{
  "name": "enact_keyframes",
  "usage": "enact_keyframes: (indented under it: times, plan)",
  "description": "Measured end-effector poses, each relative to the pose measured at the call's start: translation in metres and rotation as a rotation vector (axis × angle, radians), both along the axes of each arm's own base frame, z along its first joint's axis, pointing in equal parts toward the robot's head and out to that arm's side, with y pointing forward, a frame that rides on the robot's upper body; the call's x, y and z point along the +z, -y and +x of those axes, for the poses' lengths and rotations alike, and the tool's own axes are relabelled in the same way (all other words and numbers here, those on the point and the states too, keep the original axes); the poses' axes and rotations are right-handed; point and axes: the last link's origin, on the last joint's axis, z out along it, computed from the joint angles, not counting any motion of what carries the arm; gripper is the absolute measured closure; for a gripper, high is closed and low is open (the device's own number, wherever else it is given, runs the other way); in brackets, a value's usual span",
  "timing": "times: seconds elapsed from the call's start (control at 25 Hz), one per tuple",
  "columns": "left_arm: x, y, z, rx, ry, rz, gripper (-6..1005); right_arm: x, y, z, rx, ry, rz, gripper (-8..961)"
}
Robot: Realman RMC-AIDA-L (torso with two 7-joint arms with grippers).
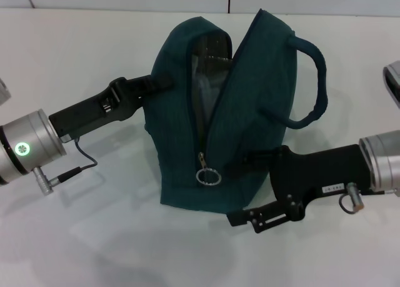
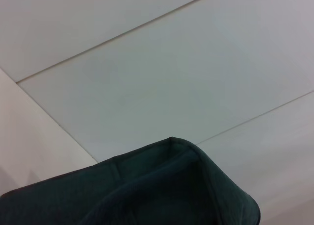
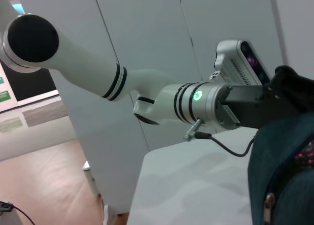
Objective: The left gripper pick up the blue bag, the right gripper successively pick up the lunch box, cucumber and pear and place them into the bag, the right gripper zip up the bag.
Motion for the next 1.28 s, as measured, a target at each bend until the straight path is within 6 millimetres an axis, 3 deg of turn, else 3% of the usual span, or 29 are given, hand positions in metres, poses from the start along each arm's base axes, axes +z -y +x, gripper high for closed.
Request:
enact_keyframes:
  times: [0.48, 0.92, 1.28]
  plan:
    - [0.000, -0.001, 0.001, 0.000, 0.005, 0.013, 938, -0.022, -0.007, -0.018, 0.055, 0.068, 0.000, 104]
    - [0.000, -0.001, 0.001, -0.005, 0.001, 0.018, 939, -0.025, -0.005, -0.026, 0.079, 0.071, -0.041, 107]
    - [0.000, -0.002, 0.001, -0.008, -0.003, 0.022, 939, -0.031, -0.016, -0.027, 0.047, 0.089, 0.040, 110]
